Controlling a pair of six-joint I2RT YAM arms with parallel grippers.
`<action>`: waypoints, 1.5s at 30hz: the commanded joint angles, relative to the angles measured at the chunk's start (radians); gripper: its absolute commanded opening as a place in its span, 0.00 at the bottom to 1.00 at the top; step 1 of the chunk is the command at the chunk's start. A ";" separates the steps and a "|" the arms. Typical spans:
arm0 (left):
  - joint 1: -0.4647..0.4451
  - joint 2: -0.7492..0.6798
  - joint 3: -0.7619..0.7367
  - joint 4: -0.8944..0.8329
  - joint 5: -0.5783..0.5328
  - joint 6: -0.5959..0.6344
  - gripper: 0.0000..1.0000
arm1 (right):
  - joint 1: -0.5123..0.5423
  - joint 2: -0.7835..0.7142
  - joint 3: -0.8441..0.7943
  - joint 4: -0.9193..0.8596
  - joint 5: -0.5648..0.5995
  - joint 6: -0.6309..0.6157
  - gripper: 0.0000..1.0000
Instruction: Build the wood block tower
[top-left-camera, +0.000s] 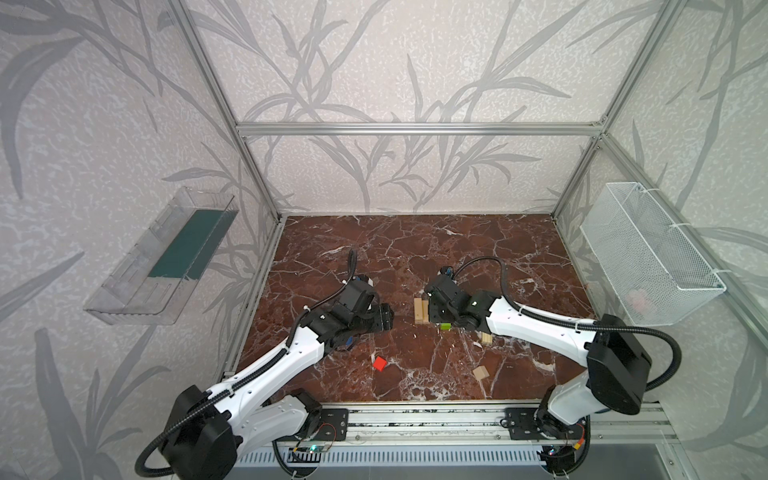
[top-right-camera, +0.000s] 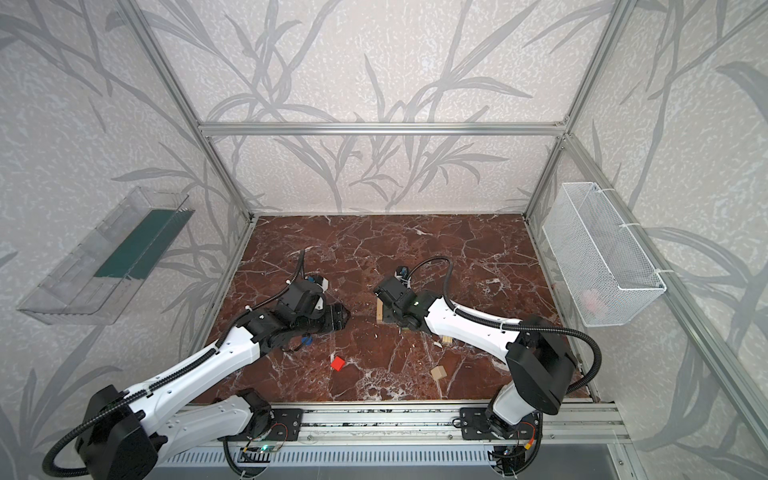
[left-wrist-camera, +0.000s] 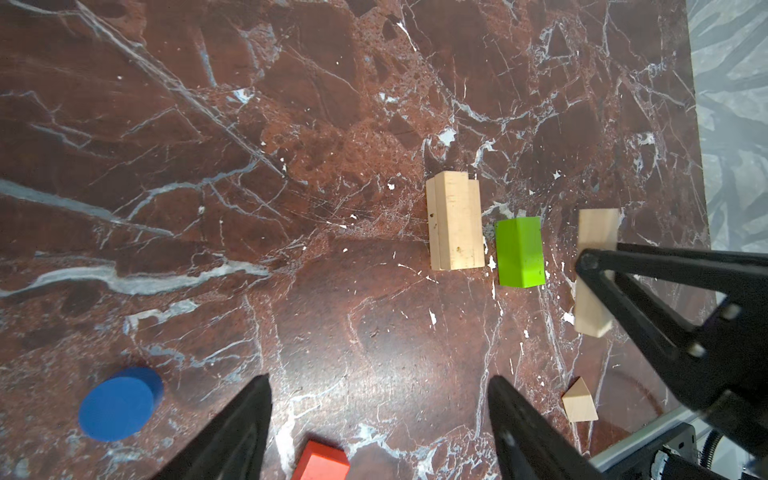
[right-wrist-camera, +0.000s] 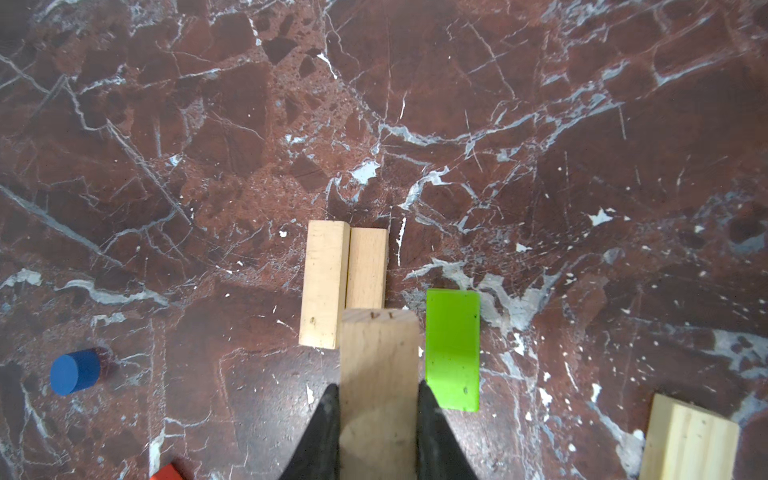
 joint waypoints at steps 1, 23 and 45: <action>0.005 0.031 0.027 0.050 0.017 0.011 0.80 | -0.015 0.051 0.030 0.028 -0.030 -0.027 0.20; 0.005 0.140 0.036 0.092 0.028 0.000 0.79 | -0.069 0.236 0.122 0.057 -0.129 -0.054 0.17; 0.005 0.170 0.043 0.097 0.033 -0.001 0.79 | -0.093 0.280 0.135 0.069 -0.131 -0.054 0.17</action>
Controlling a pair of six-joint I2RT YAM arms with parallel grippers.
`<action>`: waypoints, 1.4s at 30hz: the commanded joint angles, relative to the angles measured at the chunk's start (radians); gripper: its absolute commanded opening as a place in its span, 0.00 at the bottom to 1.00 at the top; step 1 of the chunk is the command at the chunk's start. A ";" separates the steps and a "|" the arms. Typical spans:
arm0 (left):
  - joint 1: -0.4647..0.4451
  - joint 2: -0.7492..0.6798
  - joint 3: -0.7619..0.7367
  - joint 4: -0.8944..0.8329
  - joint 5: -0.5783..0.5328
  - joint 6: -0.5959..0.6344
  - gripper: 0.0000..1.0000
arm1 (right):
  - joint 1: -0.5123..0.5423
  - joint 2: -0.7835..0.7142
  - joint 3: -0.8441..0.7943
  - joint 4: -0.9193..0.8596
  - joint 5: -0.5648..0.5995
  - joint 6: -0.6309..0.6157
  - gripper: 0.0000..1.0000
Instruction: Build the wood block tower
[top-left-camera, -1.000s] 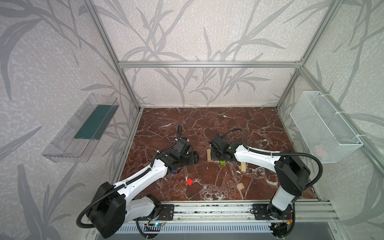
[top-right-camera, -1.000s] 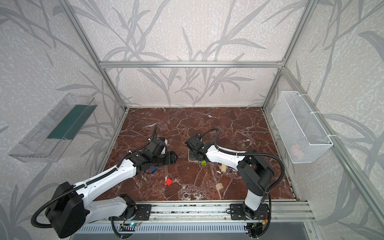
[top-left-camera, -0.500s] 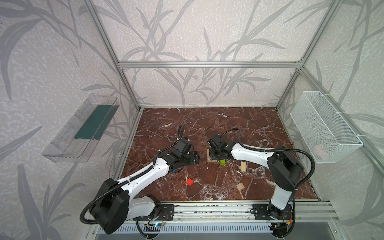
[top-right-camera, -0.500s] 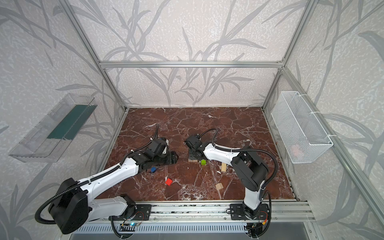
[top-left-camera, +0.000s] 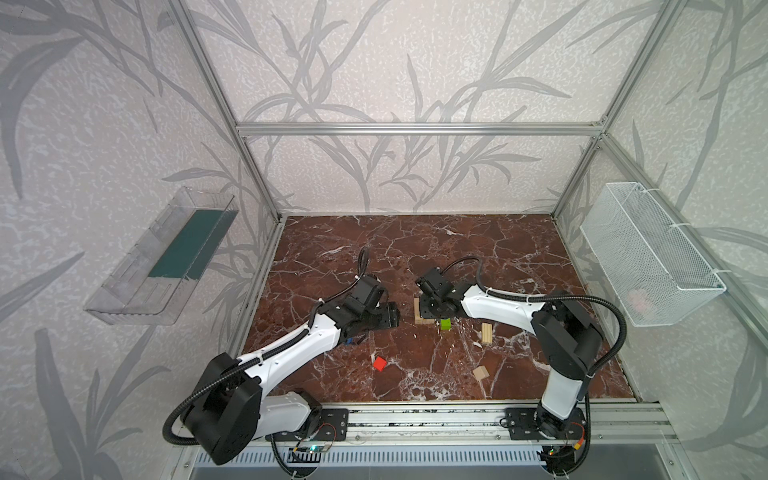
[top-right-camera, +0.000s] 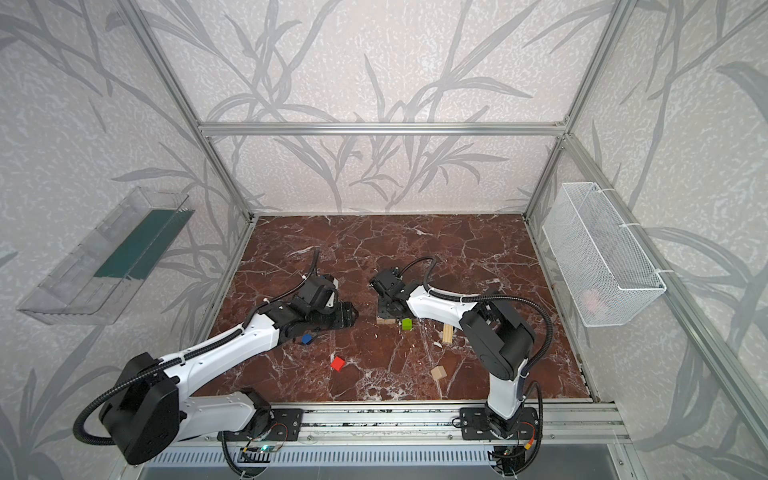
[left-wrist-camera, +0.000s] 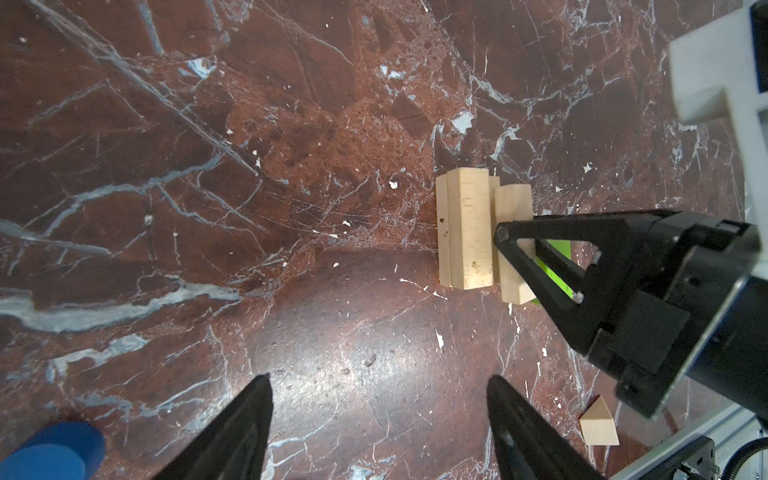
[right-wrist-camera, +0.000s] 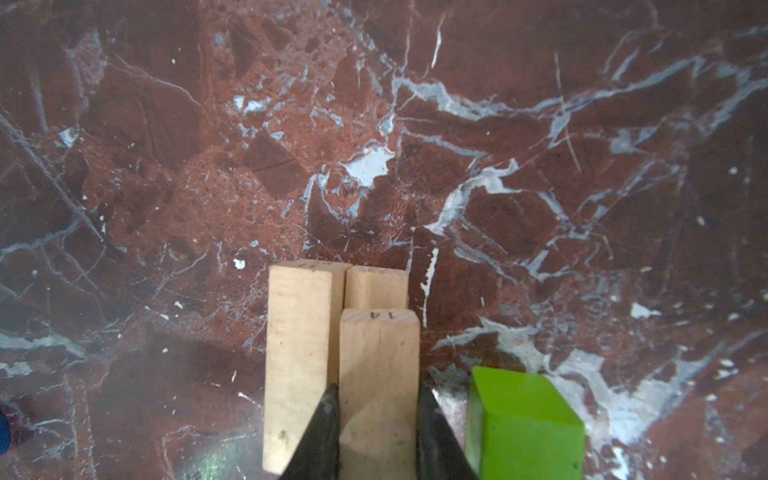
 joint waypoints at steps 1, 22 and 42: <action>0.005 0.008 0.029 0.009 0.002 0.000 0.79 | -0.007 0.017 0.029 0.007 0.006 -0.004 0.17; 0.005 0.019 0.034 0.013 0.011 -0.002 0.79 | -0.017 0.037 0.038 0.021 0.010 -0.005 0.18; 0.005 0.023 0.037 0.015 0.023 -0.002 0.79 | -0.019 0.021 0.037 0.027 0.009 -0.008 0.32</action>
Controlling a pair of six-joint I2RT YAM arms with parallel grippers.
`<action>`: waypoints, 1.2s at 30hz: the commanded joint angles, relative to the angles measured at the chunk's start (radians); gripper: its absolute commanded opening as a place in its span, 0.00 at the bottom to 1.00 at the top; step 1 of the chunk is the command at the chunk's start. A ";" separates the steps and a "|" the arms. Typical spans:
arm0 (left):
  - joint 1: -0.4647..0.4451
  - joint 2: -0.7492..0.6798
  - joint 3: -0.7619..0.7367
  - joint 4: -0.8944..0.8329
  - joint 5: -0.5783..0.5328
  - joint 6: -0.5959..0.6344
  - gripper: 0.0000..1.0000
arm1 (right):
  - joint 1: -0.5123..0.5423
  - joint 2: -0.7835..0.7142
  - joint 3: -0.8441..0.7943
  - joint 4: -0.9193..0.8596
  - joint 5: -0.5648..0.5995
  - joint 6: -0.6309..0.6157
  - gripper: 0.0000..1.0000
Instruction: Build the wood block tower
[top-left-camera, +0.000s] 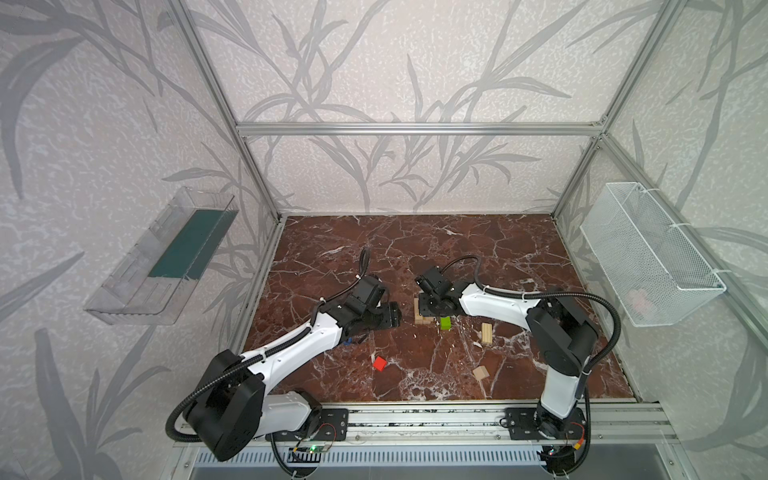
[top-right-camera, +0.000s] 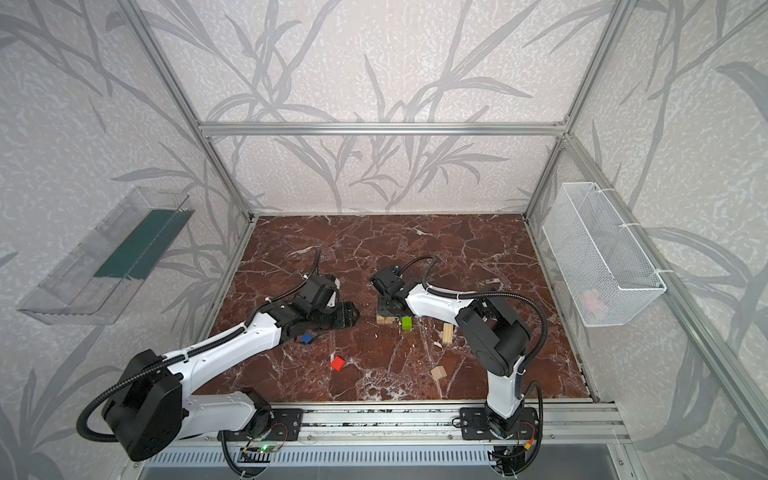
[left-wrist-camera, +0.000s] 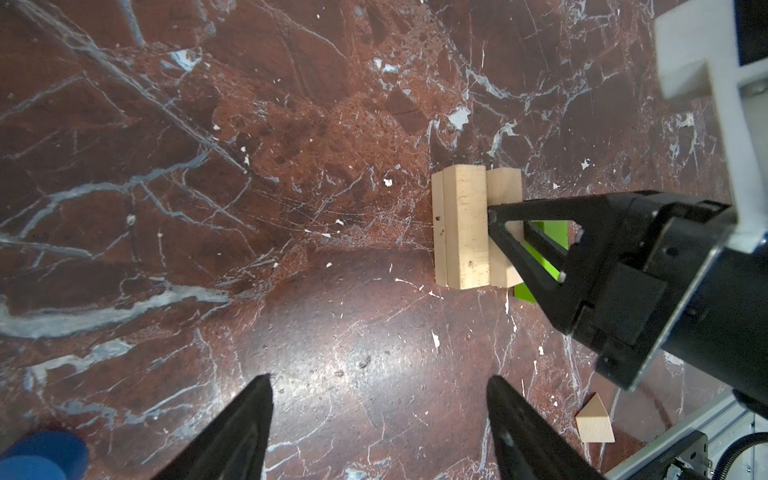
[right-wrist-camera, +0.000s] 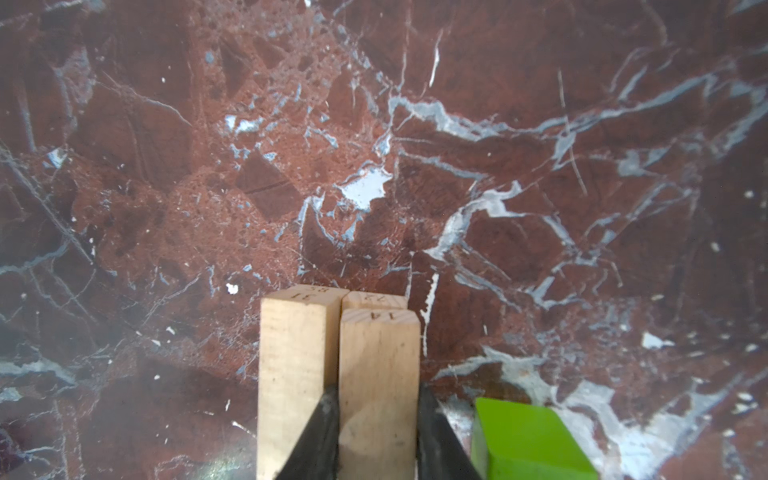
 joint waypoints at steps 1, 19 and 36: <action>0.005 0.006 0.035 0.004 0.006 -0.001 0.79 | -0.006 -0.011 0.020 0.004 0.011 -0.007 0.32; 0.005 0.012 0.038 0.010 0.016 -0.004 0.79 | -0.006 -0.112 -0.017 -0.006 0.037 -0.004 0.34; 0.005 0.115 0.074 0.036 0.041 -0.003 0.69 | -0.033 -0.087 -0.018 -0.072 0.079 -0.043 0.18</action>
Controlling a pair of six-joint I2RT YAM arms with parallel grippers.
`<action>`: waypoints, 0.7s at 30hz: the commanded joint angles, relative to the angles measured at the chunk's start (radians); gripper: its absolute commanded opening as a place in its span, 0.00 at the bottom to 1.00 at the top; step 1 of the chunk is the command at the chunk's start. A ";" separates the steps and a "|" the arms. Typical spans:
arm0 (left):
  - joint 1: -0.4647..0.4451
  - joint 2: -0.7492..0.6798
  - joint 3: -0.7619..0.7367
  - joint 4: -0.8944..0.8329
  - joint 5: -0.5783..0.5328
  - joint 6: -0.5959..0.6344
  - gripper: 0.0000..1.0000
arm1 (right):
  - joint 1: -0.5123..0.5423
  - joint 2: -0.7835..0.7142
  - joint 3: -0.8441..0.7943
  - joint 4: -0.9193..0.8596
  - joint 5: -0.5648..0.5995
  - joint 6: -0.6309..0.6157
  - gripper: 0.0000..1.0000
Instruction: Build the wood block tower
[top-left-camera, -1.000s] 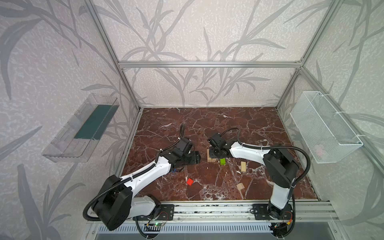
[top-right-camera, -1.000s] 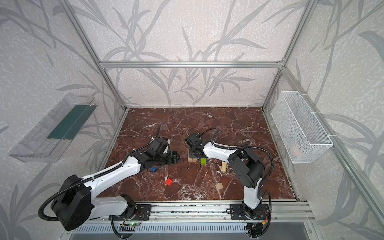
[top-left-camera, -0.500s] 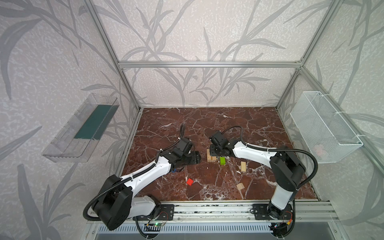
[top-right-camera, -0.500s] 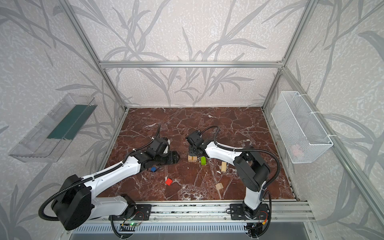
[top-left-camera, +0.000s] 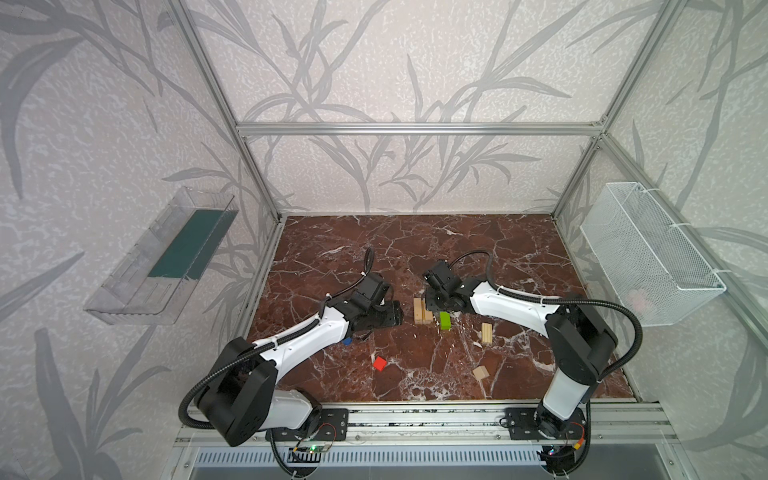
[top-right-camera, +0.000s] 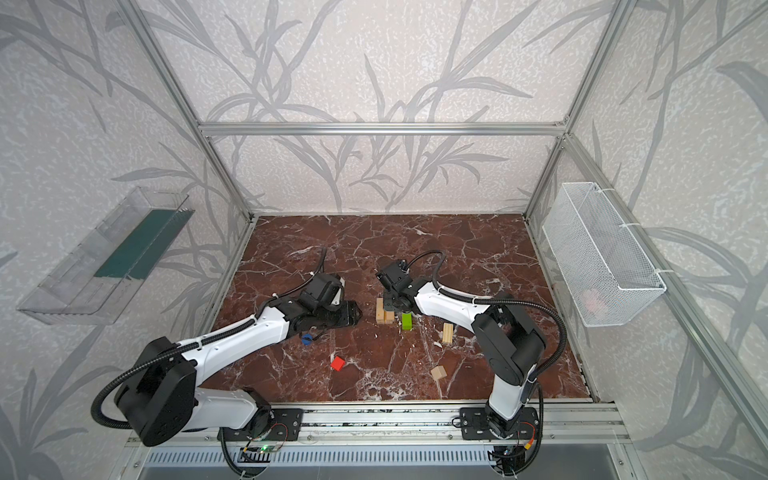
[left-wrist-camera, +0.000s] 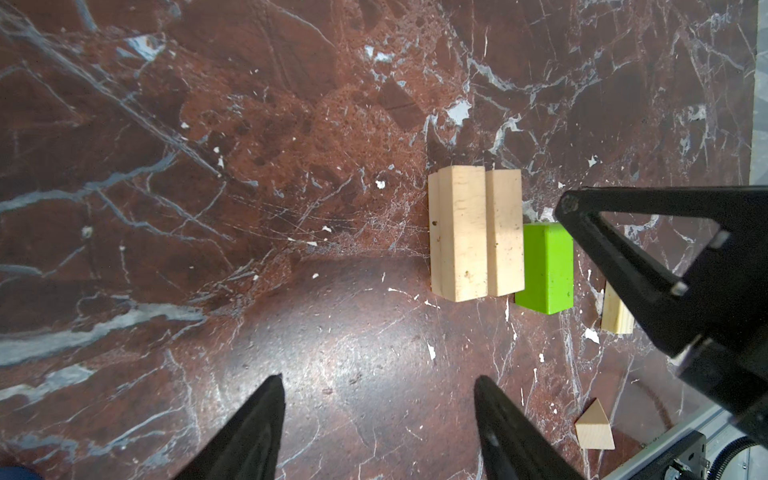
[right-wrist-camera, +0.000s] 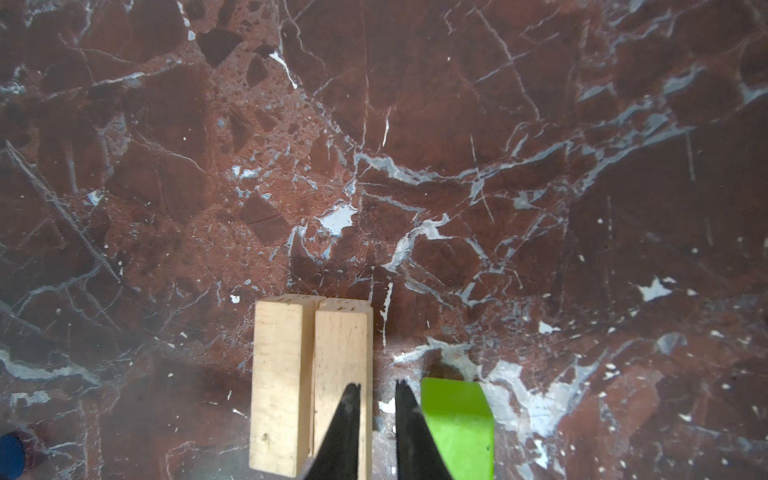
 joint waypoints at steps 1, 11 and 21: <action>0.005 0.036 0.044 0.011 0.007 -0.001 0.68 | -0.007 0.017 0.011 -0.043 0.023 -0.025 0.18; 0.005 0.126 0.062 0.081 0.015 -0.026 0.60 | -0.007 0.058 0.033 -0.056 0.019 -0.054 0.16; 0.005 0.193 0.089 0.121 0.039 -0.038 0.47 | -0.007 0.075 0.035 -0.039 -0.013 -0.062 0.14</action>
